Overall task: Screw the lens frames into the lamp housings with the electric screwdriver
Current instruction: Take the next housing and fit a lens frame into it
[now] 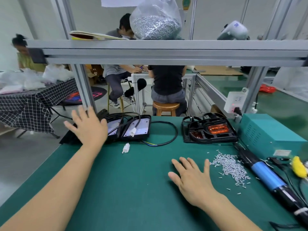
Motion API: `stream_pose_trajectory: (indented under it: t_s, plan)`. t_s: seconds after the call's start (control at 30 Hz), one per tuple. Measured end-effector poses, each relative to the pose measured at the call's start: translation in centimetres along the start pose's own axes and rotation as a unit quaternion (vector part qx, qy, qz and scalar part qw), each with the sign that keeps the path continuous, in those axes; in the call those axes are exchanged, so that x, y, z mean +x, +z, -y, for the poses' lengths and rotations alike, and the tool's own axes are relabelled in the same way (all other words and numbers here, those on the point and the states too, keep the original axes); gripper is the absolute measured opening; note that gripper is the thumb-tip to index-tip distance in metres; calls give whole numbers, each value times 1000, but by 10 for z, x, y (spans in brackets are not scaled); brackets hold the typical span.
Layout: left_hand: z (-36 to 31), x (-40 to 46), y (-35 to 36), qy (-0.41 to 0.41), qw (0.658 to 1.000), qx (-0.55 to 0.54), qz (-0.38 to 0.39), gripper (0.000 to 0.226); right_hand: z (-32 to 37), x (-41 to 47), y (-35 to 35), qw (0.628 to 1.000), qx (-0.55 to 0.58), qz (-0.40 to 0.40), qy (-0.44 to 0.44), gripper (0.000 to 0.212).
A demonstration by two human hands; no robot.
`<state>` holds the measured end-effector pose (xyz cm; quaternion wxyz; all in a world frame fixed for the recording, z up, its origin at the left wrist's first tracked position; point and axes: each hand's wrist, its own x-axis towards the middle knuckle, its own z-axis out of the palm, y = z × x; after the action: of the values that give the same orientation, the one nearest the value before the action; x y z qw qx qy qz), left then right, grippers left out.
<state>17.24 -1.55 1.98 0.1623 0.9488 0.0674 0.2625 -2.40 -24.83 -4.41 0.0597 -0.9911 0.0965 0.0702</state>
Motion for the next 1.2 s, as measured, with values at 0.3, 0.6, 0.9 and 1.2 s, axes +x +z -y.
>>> stream_pose_trajectory:
  t_s: [0.3,0.6,0.9,1.2]
  plan:
    - [40,45,9,-195,973,-71,100,35,2,-3,-7,999,-3,-33,-10,59]
    - [80,92,48,-263,927,-240,122,23,5,-8,-12,999,5,-48,-18,57]
    - [66,75,18,-180,962,-154,132,11,33,-6,-13,994,32,-42,-100,53]
    - [63,41,5,11,982,-168,-84,29,52,0,-22,988,39,-59,-134,54]
